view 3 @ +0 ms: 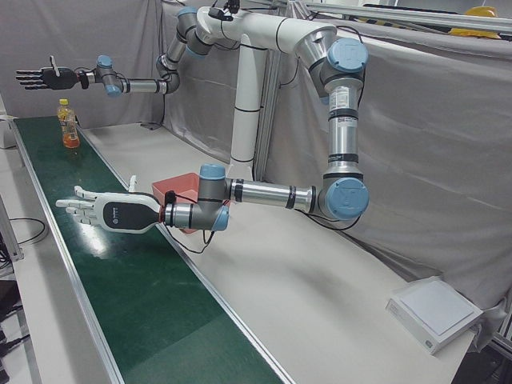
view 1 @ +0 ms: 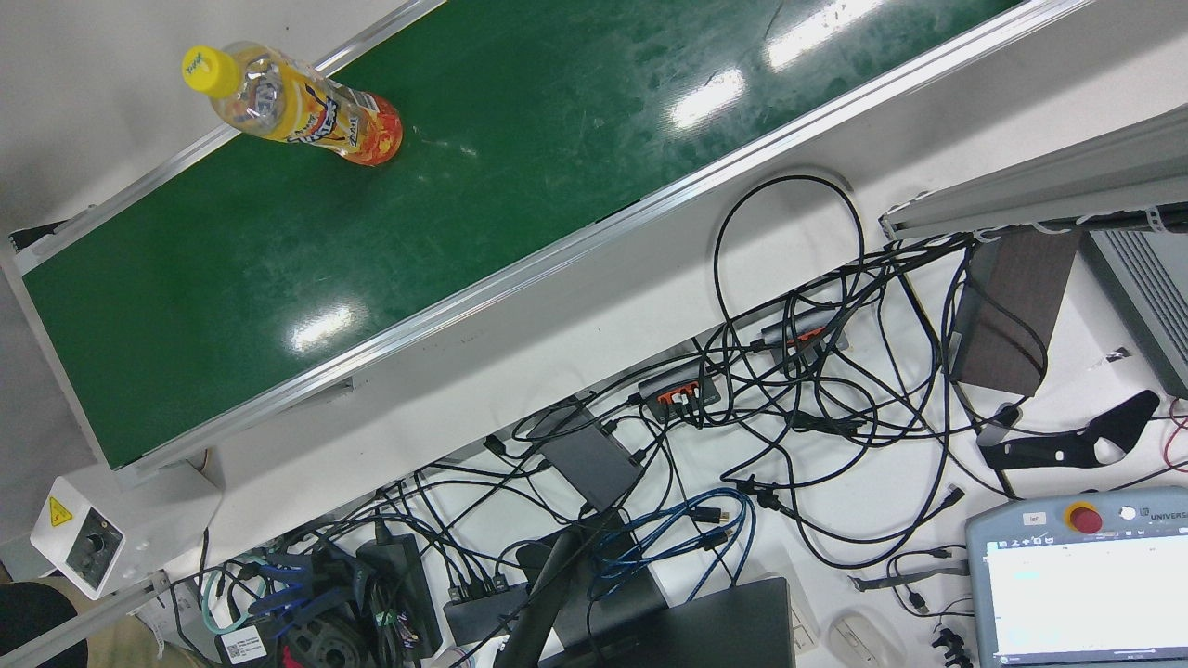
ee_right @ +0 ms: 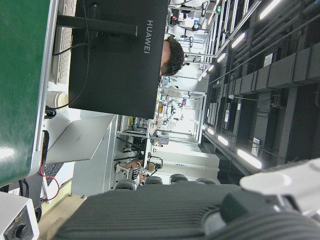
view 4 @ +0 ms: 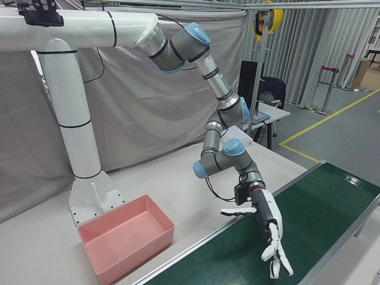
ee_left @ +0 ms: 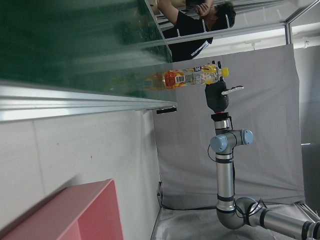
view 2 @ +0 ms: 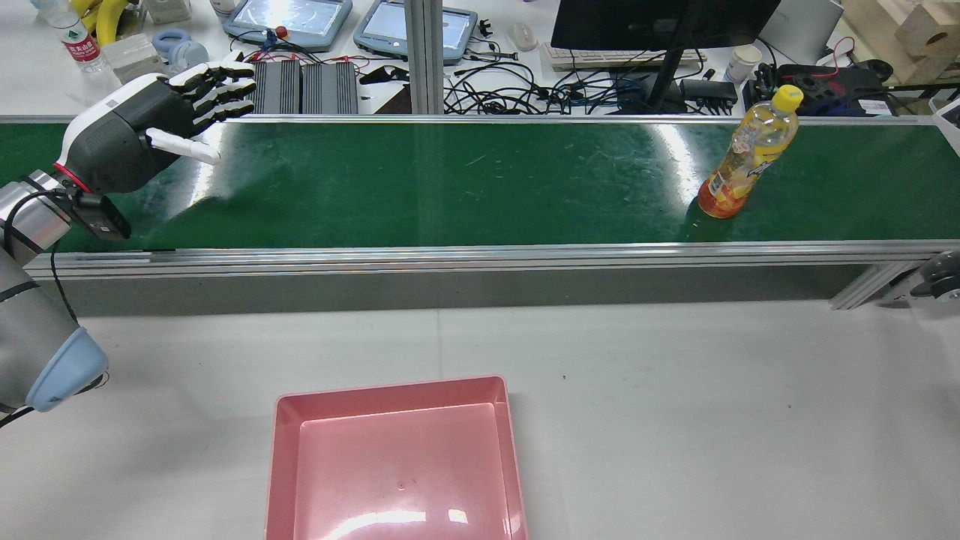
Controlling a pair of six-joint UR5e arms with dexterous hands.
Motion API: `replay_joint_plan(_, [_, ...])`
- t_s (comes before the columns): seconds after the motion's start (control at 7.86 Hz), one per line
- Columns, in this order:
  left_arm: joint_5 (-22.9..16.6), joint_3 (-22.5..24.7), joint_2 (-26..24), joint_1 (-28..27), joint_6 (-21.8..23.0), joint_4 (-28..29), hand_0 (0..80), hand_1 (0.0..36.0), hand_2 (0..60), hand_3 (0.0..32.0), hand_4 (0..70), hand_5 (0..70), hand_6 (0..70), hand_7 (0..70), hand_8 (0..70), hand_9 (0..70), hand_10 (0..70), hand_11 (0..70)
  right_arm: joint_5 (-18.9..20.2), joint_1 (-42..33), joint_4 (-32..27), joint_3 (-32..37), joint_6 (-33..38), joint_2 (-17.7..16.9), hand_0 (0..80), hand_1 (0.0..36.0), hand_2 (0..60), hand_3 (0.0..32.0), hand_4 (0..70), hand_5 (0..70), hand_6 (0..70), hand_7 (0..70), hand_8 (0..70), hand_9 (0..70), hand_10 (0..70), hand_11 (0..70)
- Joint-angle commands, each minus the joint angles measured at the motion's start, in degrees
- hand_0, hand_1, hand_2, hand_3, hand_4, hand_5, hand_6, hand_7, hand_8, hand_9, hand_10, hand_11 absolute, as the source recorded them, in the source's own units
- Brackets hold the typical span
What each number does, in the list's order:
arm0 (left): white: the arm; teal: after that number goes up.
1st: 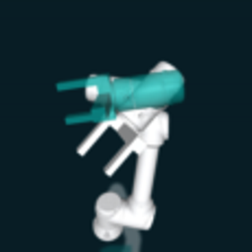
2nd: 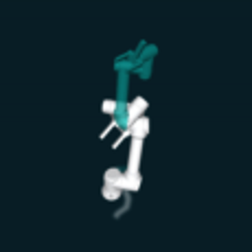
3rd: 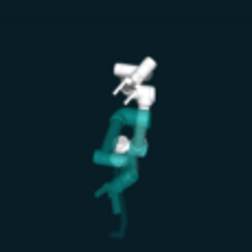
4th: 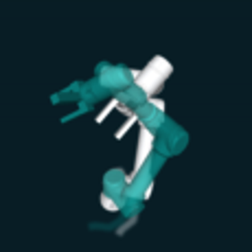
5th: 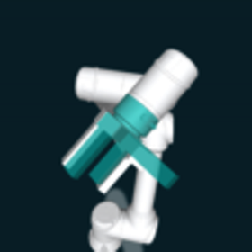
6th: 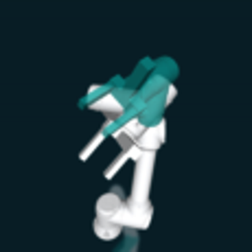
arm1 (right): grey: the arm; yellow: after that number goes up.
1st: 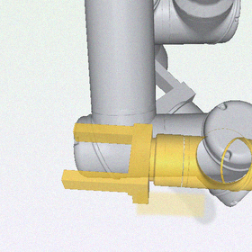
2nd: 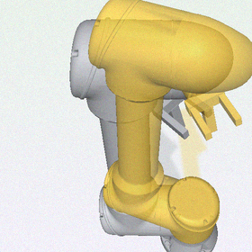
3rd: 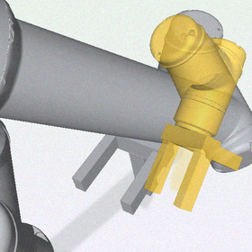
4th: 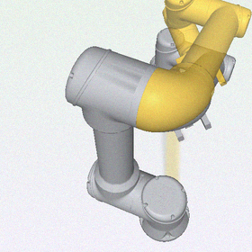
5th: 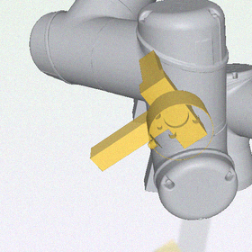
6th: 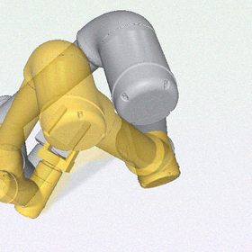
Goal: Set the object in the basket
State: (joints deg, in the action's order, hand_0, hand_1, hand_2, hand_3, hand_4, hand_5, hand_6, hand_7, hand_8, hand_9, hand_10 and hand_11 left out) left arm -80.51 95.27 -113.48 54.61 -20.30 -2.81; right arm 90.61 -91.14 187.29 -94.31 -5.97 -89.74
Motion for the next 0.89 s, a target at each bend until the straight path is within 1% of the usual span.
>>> replay_joint_plan(0.0, [0.0, 0.0, 0.0, 0.0, 0.0, 0.0, 54.3, 15.6, 0.0, 3.0, 13.0, 26.0, 1.8, 1.4, 10.6, 11.0, 8.9, 14.7, 0.0, 0.0, 0.0, 0.0, 0.0, 0.0, 0.0, 0.0, 0.0, 0.0, 0.0, 0.0, 0.0, 0.0, 0.0, 0.0, 0.0, 0.0])
replay_joint_plan(0.25, [0.1, -0.2, 0.0, -0.4, -0.4, 0.0, 53.9, 15.3, 0.0, 2.4, 13.3, 25.7, 1.9, 1.2, 11.0, 11.4, 8.9, 14.6, 0.0, 0.0, 0.0, 0.0, 0.0, 0.0, 0.0, 0.0, 0.0, 0.0, 0.0, 0.0, 0.0, 0.0, 0.0, 0.0, 0.0, 0.0])
replay_joint_plan(0.51, [0.0, 0.1, -0.1, 0.2, 0.2, 0.0, 54.6, 15.5, 0.0, 3.6, 12.9, 25.7, 1.3, 1.2, 10.5, 10.9, 8.7, 14.4, 0.0, 0.0, 0.0, 0.0, 0.0, 0.0, 0.0, 0.0, 0.0, 0.0, 0.0, 0.0, 0.0, 0.0, 0.0, 0.0, 0.0, 0.0])
replay_joint_plan(0.76, [0.0, 0.1, -0.1, 0.2, 0.2, 0.0, 54.2, 15.4, 0.0, 2.8, 13.1, 25.6, 1.6, 1.4, 10.7, 11.1, 9.1, 14.9, 0.0, 0.0, 0.0, 0.0, 0.0, 0.0, 0.0, 0.0, 0.0, 0.0, 0.0, 0.0, 0.0, 0.0, 0.0, 0.0, 0.0, 0.0])
